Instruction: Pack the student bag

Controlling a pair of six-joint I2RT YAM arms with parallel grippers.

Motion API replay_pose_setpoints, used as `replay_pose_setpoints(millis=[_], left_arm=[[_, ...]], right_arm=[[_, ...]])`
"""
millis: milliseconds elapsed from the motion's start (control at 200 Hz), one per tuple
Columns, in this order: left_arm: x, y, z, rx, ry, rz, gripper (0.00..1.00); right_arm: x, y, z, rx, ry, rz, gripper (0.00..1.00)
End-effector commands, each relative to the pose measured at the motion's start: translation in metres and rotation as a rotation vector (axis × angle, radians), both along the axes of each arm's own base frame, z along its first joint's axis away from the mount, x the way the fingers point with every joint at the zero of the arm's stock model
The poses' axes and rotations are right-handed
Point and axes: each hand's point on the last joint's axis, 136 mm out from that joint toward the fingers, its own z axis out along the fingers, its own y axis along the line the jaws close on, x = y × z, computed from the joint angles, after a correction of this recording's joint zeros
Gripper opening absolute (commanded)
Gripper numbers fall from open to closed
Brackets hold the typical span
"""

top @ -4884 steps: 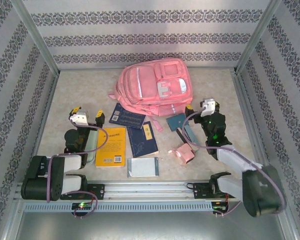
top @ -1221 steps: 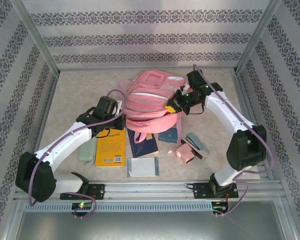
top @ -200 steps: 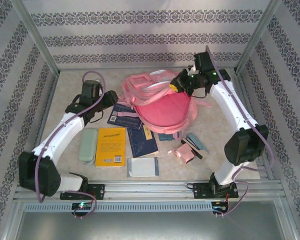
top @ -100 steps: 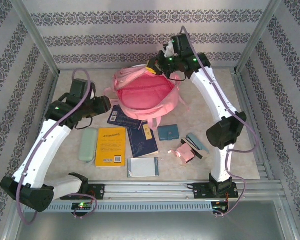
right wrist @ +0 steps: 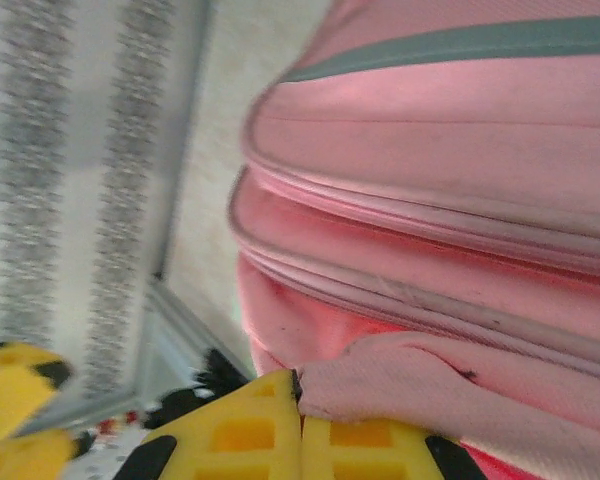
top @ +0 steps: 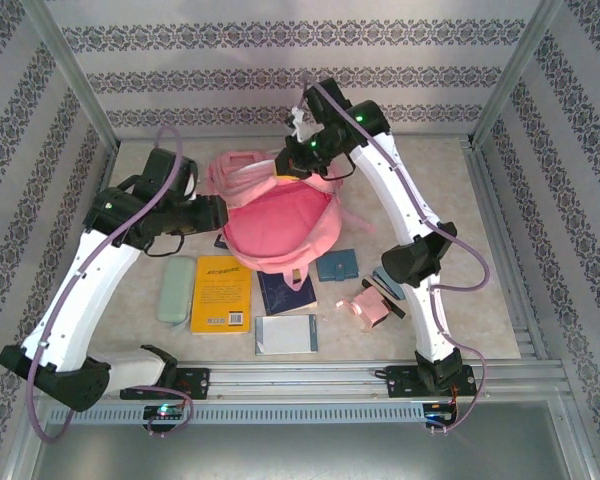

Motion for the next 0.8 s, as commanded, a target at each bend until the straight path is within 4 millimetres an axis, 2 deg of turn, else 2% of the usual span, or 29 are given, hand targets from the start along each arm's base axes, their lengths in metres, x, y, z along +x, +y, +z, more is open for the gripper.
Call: replay_pose_setpoints(millis=[0,85,165,260,300,360,405,475,535,630,704,794], left_arm=[[-0.004,-0.012,0.010,0.098,-0.040,-0.127,0.54],[0.003,-0.027,0.009,0.105,-0.048,-0.177,0.54],[0.012,-0.031,0.008,0.149,-0.082,-0.192,0.55],[0.020,-0.036,0.012,0.205,-0.140,-0.237,0.55],[0.023,-0.037,0.011,0.237,-0.160,-0.263,0.55],[0.027,-0.043,0.010,0.266,-0.181,-0.307,0.55],[0.030,-0.050,0.008,0.286,-0.199,-0.350,0.56],[0.035,-0.066,0.001,0.316,-0.231,-0.434,0.58],[0.039,-0.082,-0.007,0.328,-0.244,-0.509,0.60],[0.047,-0.108,-0.026,0.371,-0.229,-0.607,0.63],[0.051,-0.131,-0.048,0.408,-0.190,-0.688,0.65],[0.050,-0.156,-0.073,0.455,-0.157,-0.787,0.70]], right_arm=[[-0.015,-0.031,-0.008,-0.200,-0.083,0.027,0.00],[-0.021,-0.038,-0.019,-0.270,-0.072,0.011,0.02],[-0.027,-0.047,-0.037,-0.327,-0.034,-0.037,0.07],[-0.036,-0.052,-0.041,-0.232,-0.003,-0.146,0.09],[-0.038,-0.054,-0.045,-0.160,0.019,-0.212,0.22],[-0.041,-0.057,-0.047,-0.012,0.073,-0.295,0.51],[-0.041,-0.064,-0.048,0.097,0.106,-0.372,0.64],[-0.044,-0.078,-0.048,0.201,0.139,-0.454,0.66],[-0.047,-0.099,-0.045,0.232,0.134,-0.526,0.65],[-0.057,-0.141,-0.042,0.171,0.093,-0.622,0.61],[-0.065,-0.176,-0.044,0.103,0.062,-0.697,0.58],[-0.080,-0.198,-0.050,0.035,0.060,-0.739,0.57]])
